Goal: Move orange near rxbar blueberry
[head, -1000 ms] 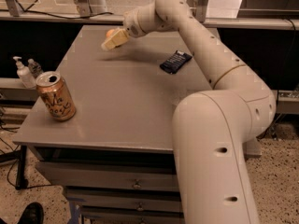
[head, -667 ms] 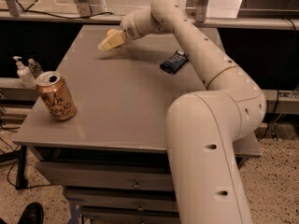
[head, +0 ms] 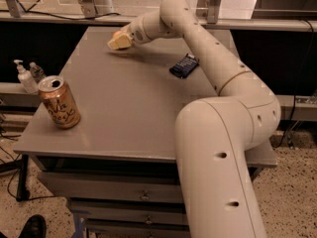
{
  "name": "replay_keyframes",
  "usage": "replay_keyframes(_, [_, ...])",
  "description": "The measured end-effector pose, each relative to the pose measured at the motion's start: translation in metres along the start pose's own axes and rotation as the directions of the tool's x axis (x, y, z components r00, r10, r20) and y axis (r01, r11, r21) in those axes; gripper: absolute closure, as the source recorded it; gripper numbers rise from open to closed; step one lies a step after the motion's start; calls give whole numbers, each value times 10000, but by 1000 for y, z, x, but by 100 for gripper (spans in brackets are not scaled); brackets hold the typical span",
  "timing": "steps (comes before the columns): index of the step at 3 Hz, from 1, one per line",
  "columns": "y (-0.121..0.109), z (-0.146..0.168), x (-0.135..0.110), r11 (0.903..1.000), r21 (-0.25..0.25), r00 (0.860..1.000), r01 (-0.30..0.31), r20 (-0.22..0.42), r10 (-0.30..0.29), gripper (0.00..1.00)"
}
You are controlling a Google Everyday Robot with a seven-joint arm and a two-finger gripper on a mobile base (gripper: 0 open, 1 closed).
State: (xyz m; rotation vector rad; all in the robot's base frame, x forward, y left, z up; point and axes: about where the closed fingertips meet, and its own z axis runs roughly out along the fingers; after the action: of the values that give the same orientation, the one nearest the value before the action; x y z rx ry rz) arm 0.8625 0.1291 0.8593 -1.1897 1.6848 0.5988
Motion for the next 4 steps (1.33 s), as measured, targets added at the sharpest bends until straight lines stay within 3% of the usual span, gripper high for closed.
replay_keyframes(2, [-4,-29,-6,9995,299,9995,51,307,-60,85])
replay_keyframes(3, [-4,-67,-18,9979,599,9974,244,666,-284,100])
replay_keyframes(4, [2,-117,-20,9934,1137,9950,162,965,-272,100])
